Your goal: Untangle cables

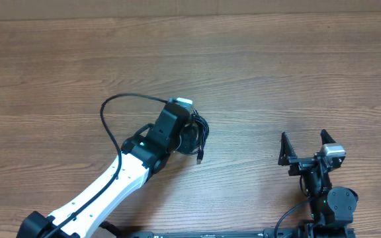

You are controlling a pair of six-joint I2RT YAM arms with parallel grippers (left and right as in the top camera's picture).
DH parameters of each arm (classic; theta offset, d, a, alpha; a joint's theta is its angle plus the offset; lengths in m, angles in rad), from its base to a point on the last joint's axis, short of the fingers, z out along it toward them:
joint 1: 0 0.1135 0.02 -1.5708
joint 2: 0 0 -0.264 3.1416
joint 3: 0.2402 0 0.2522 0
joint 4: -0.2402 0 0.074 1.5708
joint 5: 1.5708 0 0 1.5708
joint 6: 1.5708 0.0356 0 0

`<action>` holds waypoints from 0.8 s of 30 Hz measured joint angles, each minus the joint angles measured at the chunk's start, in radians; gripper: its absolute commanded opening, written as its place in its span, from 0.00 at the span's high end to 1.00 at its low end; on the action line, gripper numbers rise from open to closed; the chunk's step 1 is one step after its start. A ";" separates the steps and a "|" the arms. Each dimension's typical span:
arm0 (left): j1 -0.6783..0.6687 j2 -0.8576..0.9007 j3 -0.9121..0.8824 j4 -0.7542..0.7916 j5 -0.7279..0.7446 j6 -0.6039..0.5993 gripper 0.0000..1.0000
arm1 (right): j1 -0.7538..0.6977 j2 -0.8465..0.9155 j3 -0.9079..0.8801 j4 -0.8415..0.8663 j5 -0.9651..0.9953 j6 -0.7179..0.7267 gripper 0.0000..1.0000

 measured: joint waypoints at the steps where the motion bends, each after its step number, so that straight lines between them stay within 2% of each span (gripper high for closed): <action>1: 0.000 0.004 0.000 0.014 0.000 0.048 0.34 | 0.000 0.000 0.000 0.000 0.000 0.000 0.00; 4: 0.000 0.027 0.000 0.043 0.000 0.174 0.34 | 0.000 0.000 0.000 0.001 0.000 0.000 0.00; 7: 0.000 0.091 0.000 0.064 0.000 0.261 0.46 | 0.000 0.000 0.000 0.001 0.000 0.000 0.00; 10: 0.005 0.144 0.000 0.105 -0.009 0.262 0.51 | 0.000 0.000 0.000 0.000 0.001 0.000 0.00; 14: 0.035 0.174 -0.001 0.132 -0.034 0.208 0.51 | 0.000 0.000 0.000 0.000 0.000 0.000 0.00; 17: 0.072 0.174 -0.001 0.142 -0.043 0.169 0.44 | 0.000 0.000 0.000 0.001 0.000 0.000 0.00; 22: 0.116 0.200 -0.001 0.150 -0.050 0.105 0.37 | 0.000 0.000 0.000 0.001 0.000 0.000 0.00; 24: 0.119 0.231 -0.001 0.159 -0.037 0.093 0.30 | 0.000 0.000 0.000 0.000 0.000 0.000 0.00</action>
